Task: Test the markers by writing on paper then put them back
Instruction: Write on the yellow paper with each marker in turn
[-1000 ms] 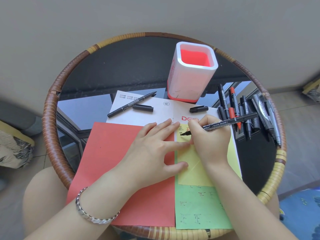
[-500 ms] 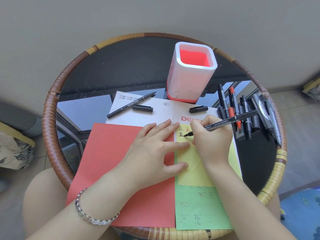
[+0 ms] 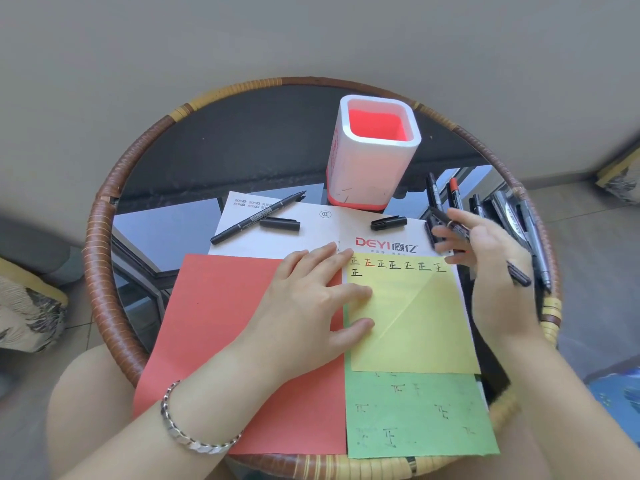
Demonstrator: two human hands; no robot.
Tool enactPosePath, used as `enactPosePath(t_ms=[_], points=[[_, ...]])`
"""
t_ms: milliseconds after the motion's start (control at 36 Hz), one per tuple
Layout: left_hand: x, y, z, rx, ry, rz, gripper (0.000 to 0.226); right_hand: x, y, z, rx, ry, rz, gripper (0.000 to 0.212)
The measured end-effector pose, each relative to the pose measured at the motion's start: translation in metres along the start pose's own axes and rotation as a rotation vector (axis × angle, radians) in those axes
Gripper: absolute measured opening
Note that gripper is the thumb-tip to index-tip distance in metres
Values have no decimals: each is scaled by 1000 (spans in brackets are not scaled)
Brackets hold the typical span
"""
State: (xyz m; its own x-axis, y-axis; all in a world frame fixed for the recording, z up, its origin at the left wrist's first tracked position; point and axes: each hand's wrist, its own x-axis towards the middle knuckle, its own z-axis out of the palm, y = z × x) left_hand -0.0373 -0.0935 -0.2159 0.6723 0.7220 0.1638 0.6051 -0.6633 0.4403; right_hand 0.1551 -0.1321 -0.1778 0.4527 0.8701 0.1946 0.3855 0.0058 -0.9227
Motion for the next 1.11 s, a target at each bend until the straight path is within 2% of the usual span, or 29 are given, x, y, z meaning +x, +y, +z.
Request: enactPosePath(t_ms=[56,111,194,278,361,417,528,639,750,806,972,1111], points=[[0,0,1,6,6,5,37,2,0,-12,-139,-21,-16,28],[0,0,1,12,5,9,37,6,0,-21,-308,-24,-82,11],[0,0,1,22,-3,12,37,17,1,-25,-623,-100,-245,8],[-1,0,0,24,-8,13,37,33,12,-19,-879,-154,-381,26],[-1,0,0,26,-11,12,37,43,19,-5,-1006,-223,-441,53],[-1,0,0,26,-16,8,36,48,19,4,-1065,-236,-461,60],[-1,0,0,32,-15,14,36,54,26,8,-1100,-263,-448,63],[-1,-1,1,30,-9,17,36,57,26,-2,-983,-180,-435,59],[0,-1,2,40,2,25,36,66,16,-23,-844,-90,-276,32],[0,-1,2,47,5,28,36,72,12,-29,-819,-101,-194,27],[-2,-2,3,40,1,19,36,84,14,-13,-946,-215,-66,26],[-1,-1,2,51,-2,21,36,90,16,-2,-958,-158,6,26]])
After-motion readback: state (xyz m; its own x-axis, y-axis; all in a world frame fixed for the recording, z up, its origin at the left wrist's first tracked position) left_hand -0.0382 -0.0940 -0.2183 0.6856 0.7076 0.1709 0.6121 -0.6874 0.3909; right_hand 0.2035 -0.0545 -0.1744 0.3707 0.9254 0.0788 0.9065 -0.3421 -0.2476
